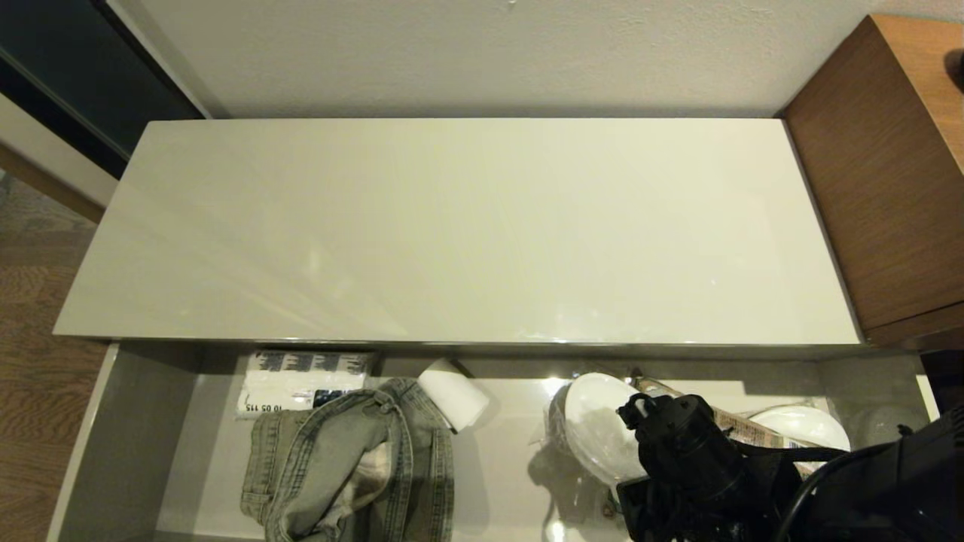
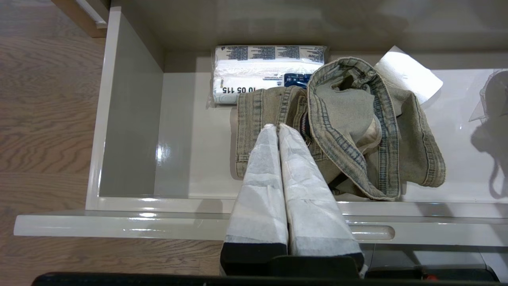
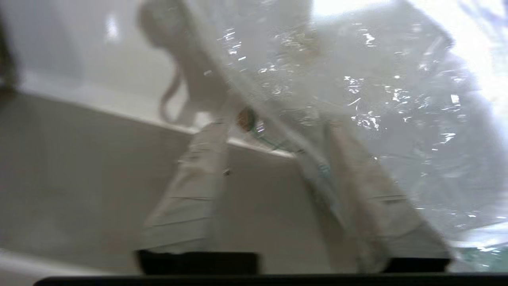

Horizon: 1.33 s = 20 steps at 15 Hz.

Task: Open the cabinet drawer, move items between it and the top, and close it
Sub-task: Take out the disposable slippers from the drawer

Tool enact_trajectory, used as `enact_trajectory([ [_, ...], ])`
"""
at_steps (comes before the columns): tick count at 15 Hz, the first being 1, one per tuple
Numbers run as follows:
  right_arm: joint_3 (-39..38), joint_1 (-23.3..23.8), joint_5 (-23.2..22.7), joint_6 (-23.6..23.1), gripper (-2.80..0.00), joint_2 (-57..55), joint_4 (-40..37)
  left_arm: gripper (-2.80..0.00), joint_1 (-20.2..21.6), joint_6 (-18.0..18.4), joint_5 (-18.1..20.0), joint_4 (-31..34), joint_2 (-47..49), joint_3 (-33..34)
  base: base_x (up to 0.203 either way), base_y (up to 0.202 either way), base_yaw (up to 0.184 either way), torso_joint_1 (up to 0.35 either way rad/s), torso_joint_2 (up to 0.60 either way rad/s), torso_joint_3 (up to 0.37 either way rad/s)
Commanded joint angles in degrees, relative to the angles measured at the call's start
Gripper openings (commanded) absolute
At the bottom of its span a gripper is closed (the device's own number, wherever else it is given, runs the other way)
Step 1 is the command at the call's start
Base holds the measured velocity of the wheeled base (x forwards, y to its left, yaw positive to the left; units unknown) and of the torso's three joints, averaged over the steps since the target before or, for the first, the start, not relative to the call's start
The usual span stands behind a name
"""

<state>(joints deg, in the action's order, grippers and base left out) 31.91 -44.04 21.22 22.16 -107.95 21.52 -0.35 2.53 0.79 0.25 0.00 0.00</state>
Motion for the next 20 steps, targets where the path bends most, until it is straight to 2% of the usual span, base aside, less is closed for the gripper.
enact_trajectory([
  [1,0.08,-0.07,1.35,0.15,0.0,-1.73,0.26,-2.8,0.0,0.02,0.0,0.01,0.09,0.0,0.0,0.0,0.0,0.0,0.0,0.0],
  [5,-0.36,-0.7,1.67,0.08,0.0,-0.46,-0.46,-2.8,0.0,0.02,0.0,0.01,0.09,0.0,0.0,0.0,0.0,0.0,0.0,0.0],
  [12,-4.43,-8.05,1.54,3.38,0.0,3.62,-2.61,-2.8,0.0,0.02,0.0,0.01,0.09,0.0,0.0,0.0,0.0,0.0,0.0,0.0],
  [18,-4.22,-5.78,2.0,6.86,0.0,2.84,-3.87,-2.8,0.0,0.02,0.0,0.01,0.09,0.0,0.0,0.0,0.0,0.0,0.0,0.0],
  [20,-2.3,-4.01,6.02,7.07,0.0,-0.41,-3.51,-2.8,0.0,0.02,0.0,0.01,0.09,0.0,0.0,0.0,0.0,0.0,0.0,0.0],
])
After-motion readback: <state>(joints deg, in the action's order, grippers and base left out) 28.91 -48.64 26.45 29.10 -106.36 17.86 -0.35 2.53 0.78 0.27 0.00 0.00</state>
